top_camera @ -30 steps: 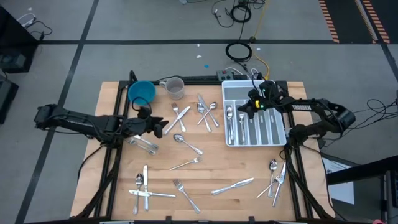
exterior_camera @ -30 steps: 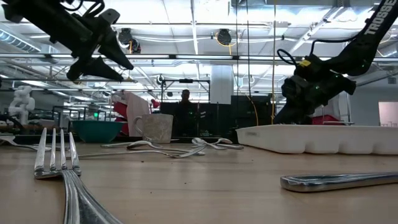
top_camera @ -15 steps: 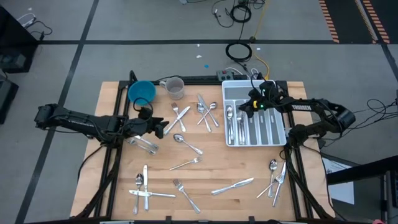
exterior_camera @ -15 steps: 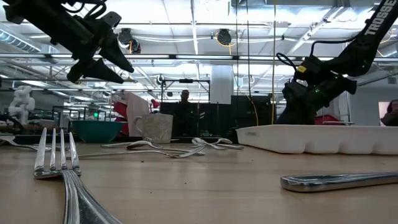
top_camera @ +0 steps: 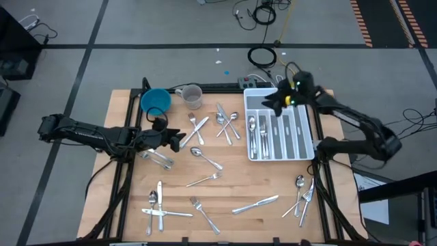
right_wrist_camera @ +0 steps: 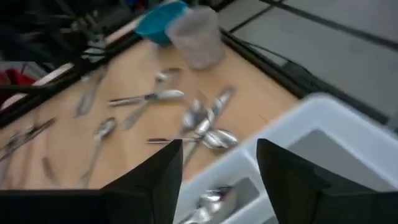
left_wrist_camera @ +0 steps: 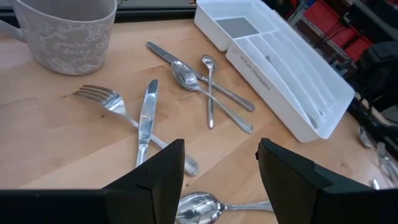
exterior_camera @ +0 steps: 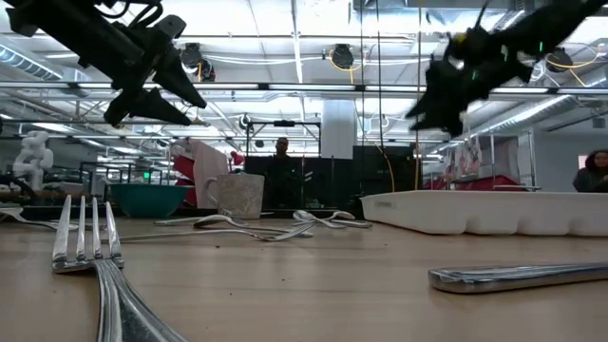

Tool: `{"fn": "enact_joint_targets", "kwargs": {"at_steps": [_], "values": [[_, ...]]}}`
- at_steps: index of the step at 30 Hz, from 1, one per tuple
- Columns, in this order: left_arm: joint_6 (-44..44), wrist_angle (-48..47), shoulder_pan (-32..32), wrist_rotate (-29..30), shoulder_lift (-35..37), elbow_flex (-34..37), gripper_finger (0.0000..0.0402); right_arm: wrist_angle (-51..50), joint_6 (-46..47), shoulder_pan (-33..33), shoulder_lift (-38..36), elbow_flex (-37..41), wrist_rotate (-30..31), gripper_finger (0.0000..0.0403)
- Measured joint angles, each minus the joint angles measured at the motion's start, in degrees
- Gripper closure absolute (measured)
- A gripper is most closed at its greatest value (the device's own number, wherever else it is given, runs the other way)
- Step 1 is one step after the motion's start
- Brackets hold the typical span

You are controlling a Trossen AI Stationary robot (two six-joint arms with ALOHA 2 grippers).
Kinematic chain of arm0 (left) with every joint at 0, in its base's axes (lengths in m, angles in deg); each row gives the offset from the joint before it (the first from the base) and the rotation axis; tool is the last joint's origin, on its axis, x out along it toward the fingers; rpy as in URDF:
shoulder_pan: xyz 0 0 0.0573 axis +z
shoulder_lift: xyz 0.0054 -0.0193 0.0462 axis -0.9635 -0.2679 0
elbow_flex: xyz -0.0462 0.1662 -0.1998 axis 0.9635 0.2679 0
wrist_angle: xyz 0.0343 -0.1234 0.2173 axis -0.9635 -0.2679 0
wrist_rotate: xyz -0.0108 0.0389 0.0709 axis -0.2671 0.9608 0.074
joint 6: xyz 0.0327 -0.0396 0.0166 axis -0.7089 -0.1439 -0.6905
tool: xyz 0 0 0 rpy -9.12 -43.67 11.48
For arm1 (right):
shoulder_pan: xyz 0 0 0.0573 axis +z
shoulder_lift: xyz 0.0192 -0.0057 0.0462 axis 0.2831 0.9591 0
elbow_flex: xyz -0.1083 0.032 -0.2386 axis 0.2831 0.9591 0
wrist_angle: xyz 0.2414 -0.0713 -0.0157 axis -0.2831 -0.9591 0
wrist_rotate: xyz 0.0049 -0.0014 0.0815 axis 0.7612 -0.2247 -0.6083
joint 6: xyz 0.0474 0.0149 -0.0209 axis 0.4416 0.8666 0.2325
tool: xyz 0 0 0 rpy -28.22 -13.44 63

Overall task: Sort silverware
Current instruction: Put the spoon in the silverware tray

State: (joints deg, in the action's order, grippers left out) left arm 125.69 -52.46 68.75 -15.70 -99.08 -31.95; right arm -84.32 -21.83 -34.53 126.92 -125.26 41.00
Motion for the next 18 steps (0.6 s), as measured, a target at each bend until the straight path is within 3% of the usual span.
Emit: {"fn": "enact_joint_targets", "kwargs": {"at_steps": [2,5,8,13,18], "values": [[0.0,0.1,0.0,0.0,0.0,0.0,0.0197,-14.1,-4.2,3.2,-3.2,-5.5,3.7,0.0202],[-0.6,0.1,0.0,0.0,0.0,0.0,0.0197,-36.6,-9.1,9.6,-6.5,-11.7,14.9,0.0202],[-1.5,0.0,0.0,0.0,0.0,0.0,0.0197,-51.7,-3.1,15.4,-9.6,-13.4,23.0,0.0202],[-1.5,0.0,0.0,0.0,0.0,0.0,0.0197,-63.6,15.5,23.5,-16.1,-9.6,24.7,0.0202],[-1.6,0.0,0.0,-0.1,0.0,0.0,0.0197,-66.2,33.1,32.0,-23.2,-2.7,23.2,0.0202]]}}
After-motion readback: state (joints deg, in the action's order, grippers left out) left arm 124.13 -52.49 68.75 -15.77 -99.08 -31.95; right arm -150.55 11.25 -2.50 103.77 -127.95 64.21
